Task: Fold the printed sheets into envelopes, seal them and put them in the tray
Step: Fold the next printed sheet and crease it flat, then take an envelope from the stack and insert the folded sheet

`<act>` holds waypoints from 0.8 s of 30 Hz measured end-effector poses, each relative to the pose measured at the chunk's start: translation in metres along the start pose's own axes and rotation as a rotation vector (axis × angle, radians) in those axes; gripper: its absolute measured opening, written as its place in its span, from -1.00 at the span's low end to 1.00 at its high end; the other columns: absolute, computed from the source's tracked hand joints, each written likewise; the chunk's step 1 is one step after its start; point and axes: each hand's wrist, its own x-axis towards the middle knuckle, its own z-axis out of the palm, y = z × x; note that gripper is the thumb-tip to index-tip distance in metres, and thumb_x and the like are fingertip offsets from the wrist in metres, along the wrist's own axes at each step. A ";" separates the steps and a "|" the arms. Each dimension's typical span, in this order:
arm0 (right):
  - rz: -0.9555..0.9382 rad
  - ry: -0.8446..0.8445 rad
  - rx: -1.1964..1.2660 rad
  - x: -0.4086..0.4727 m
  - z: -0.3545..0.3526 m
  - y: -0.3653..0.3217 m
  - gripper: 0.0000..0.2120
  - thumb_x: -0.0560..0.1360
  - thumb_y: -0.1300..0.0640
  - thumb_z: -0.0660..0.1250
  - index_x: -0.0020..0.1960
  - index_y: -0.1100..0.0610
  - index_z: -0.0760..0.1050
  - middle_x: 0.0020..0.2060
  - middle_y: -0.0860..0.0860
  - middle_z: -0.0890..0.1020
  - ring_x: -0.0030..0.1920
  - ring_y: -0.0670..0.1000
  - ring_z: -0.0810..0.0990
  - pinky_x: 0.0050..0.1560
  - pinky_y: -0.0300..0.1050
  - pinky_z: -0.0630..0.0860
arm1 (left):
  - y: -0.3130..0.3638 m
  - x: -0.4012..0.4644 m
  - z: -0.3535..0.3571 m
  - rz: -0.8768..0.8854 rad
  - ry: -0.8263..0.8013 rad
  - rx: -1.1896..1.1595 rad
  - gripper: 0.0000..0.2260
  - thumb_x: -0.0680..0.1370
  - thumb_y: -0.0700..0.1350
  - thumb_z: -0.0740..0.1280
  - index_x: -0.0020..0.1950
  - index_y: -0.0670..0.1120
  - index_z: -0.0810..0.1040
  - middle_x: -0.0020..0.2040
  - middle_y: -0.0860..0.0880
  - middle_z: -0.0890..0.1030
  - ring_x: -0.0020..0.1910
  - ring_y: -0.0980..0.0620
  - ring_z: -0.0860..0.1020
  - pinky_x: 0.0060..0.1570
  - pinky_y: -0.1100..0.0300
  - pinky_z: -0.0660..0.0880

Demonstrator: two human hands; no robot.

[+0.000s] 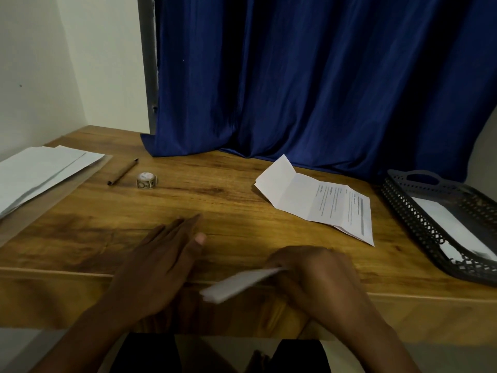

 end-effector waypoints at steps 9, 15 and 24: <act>0.436 0.213 0.994 0.072 -0.009 0.003 -0.86 0.58 -0.14 0.31 0.08 -0.16 0.58 -0.09 -0.23 0.72 -0.11 -0.21 0.70 -0.29 -0.38 0.55 | 0.007 -0.002 0.004 0.049 -0.040 0.333 -0.17 0.49 0.50 -0.36 0.62 0.15 0.11 0.64 0.07 0.07 0.61 0.11 -0.01 0.55 0.09 -0.12; 0.511 0.054 0.918 0.080 0.046 -0.003 -0.87 0.53 -0.08 0.42 0.00 -0.05 0.59 -0.17 -0.09 0.72 -0.21 -0.18 0.69 -0.37 -0.41 0.50 | 0.011 0.001 0.005 0.024 -0.051 0.350 -0.23 0.51 0.50 -0.31 0.62 0.17 0.08 0.65 0.09 0.05 0.62 0.11 -0.03 0.56 0.07 -0.13; 0.520 0.130 0.838 0.071 0.060 0.004 -0.86 0.57 -0.16 0.29 0.03 -0.11 0.48 -0.15 -0.13 0.63 -0.26 -0.10 0.65 -0.38 -0.28 0.46 | 0.001 0.000 -0.040 -0.054 -0.140 -0.331 -0.58 0.53 0.32 0.32 0.37 0.46 0.34 0.26 0.52 0.43 0.23 0.49 0.41 0.16 0.39 0.45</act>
